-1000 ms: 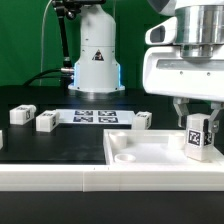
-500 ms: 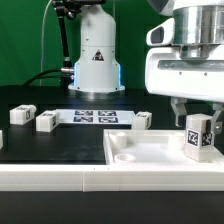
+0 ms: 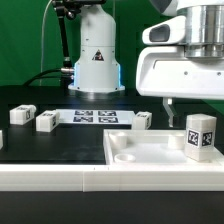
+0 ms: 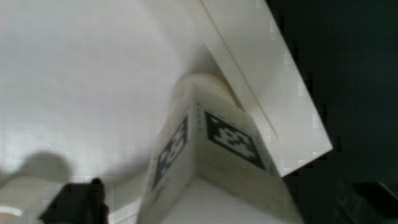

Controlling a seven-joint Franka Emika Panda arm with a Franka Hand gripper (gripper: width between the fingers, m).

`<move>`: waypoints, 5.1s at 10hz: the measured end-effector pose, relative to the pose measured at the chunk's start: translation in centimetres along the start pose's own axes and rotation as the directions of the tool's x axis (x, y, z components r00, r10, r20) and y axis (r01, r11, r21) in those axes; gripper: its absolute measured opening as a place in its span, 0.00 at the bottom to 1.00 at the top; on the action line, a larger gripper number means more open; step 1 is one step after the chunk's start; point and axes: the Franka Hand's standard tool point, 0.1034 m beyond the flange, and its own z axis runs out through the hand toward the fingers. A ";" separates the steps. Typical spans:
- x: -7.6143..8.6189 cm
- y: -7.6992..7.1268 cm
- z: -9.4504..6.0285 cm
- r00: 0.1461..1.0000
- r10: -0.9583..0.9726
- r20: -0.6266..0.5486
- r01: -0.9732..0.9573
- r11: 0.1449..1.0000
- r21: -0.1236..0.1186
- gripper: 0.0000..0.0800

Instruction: Assemble one leg

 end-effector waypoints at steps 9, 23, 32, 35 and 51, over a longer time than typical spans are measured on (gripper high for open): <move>-0.3 -0.5 -0.1 0.730 -0.683 -0.006 0.683 0.730 -0.004 0.81; 0.2 0.1 0.2 0.994 -0.104 -0.012 0.104 0.995 -0.002 0.36; 0.2 0.6 0.2 0.877 0.480 -0.021 -0.480 0.877 -0.012 0.36; 0.2 0.4 0.1 0.952 0.306 -0.018 -0.306 0.952 -0.013 0.73; 0.1 -0.5 0.1 0.715 -0.699 -0.026 0.698 0.715 -0.042 0.44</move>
Offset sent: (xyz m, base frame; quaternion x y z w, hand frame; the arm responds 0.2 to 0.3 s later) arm -0.0104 0.0180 -0.0020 0.0260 -0.0188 -0.2347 0.9715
